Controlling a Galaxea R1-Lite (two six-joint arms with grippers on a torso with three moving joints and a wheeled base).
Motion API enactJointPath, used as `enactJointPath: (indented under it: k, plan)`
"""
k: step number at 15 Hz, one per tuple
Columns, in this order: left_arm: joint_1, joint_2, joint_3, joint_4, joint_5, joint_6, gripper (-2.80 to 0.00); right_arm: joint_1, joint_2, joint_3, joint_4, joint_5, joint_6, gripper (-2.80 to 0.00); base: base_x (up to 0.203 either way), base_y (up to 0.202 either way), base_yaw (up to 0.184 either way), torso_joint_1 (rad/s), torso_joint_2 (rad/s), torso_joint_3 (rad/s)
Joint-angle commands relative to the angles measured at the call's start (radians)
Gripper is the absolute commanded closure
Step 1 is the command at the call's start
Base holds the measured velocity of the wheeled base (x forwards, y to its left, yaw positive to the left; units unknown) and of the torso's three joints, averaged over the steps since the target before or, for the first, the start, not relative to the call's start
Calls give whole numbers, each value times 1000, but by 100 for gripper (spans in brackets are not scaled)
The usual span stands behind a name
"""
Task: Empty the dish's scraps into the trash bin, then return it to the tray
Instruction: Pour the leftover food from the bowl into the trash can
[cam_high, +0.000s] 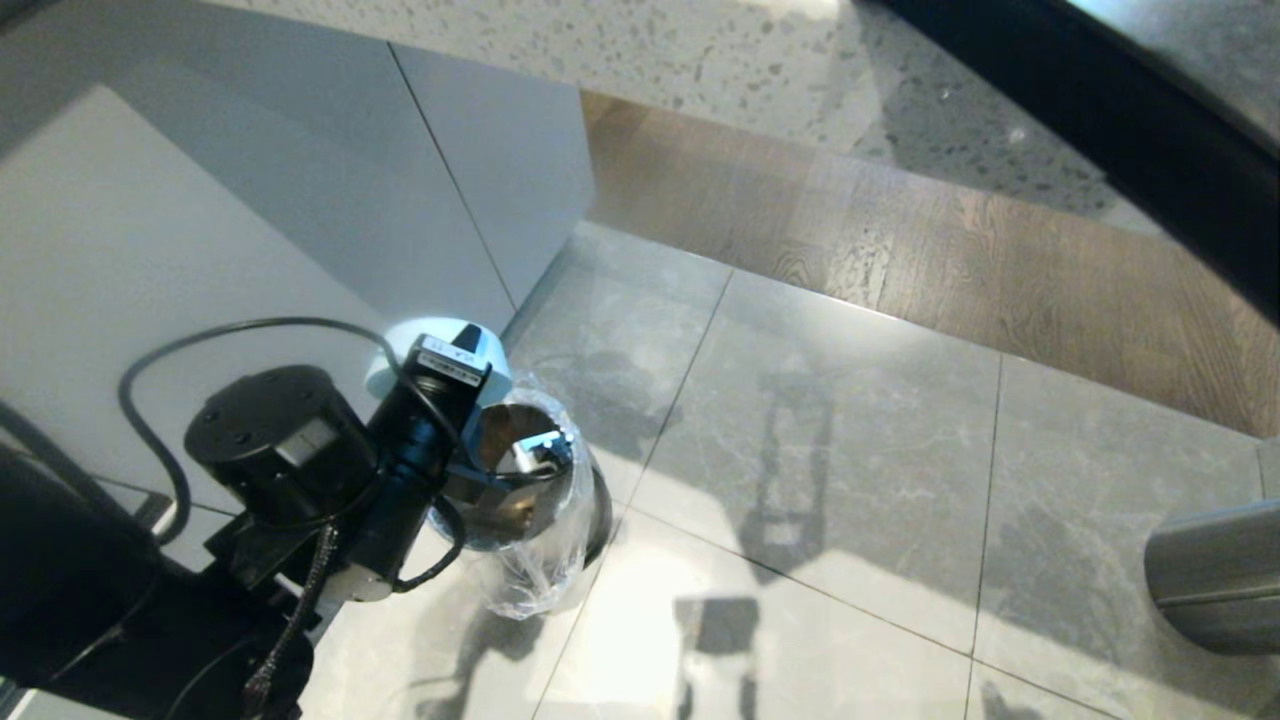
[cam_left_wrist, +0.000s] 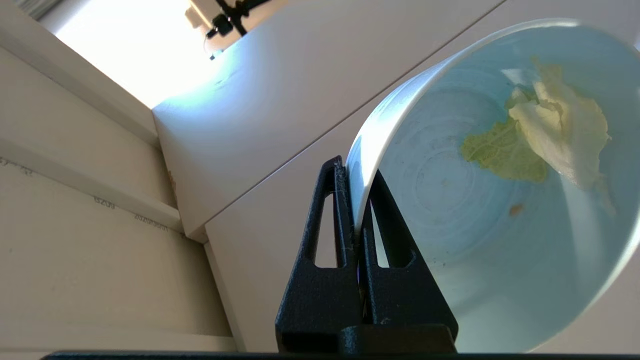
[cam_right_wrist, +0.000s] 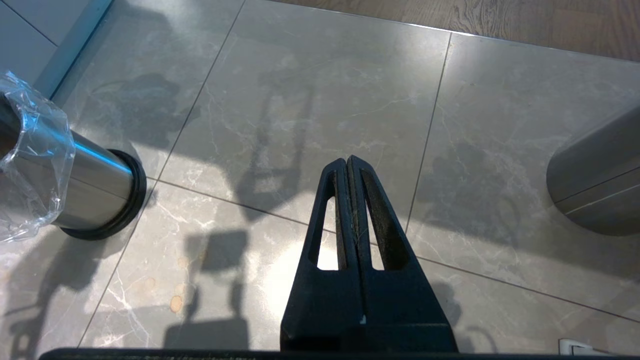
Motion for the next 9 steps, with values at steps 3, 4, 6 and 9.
enactJointPath:
  k: [3,4,6,9]
  plan:
    - [-17,-41,28,-47,-6,14,0,0,0,0,-1,-1,1,0,0,0,0,0,0,0]
    - [-20,-48,39,-48,-12,22,0,0,0,0,0,-1,1,0,0,0,0,0,0,0]
    - [-46,-52,-10,-43,-103,117,0,0,0,0,0,-1,1,0,0,0,0,0,0,0]
    - [-58,-66,-52,-46,-139,149,0,0,0,0,0,-1,1,0,0,0,0,0,0,0]
